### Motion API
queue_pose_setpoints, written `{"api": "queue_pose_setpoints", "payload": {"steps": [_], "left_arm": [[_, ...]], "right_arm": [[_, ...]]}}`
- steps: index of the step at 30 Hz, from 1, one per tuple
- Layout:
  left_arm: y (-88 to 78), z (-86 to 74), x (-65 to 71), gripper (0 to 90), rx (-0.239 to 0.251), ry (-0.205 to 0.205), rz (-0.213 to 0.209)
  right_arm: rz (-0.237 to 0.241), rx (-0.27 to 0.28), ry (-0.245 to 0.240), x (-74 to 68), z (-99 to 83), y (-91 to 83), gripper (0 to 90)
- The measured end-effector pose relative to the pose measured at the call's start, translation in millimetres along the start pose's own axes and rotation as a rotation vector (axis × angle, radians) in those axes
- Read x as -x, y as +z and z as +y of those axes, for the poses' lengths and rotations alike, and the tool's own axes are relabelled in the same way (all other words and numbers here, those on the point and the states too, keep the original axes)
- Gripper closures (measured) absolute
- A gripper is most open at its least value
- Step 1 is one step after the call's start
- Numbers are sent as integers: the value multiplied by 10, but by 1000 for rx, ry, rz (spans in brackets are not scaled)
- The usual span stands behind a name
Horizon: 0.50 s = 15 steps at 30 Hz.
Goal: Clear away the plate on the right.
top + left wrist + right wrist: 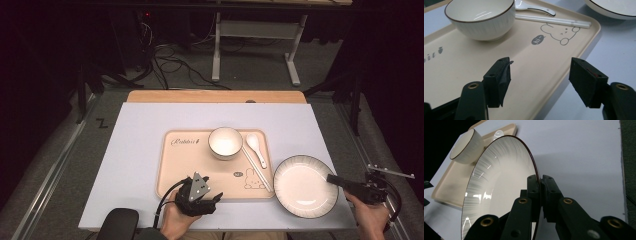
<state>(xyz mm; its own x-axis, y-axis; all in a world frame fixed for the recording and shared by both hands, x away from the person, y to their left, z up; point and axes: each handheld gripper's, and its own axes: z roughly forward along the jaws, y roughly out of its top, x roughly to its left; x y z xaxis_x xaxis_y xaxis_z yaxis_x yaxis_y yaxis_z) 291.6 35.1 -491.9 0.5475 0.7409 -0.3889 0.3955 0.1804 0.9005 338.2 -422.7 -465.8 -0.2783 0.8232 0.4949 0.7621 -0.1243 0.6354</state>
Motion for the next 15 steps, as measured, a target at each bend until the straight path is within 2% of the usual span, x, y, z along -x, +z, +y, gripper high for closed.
{"api": "queue_pose_setpoints", "payload": {"steps": [2,9,15], "left_arm": [[29,3,19,337,-3,-9,-16],[100,12,71,334,-31,6,-63],[150,19,116,327,-37,7,-90]], "right_arm": [[4,7,0,-5,-30,-25,868],[15,32,38,-26,-144,-149,868],[19,45,41,-54,-212,-215,868]]}}
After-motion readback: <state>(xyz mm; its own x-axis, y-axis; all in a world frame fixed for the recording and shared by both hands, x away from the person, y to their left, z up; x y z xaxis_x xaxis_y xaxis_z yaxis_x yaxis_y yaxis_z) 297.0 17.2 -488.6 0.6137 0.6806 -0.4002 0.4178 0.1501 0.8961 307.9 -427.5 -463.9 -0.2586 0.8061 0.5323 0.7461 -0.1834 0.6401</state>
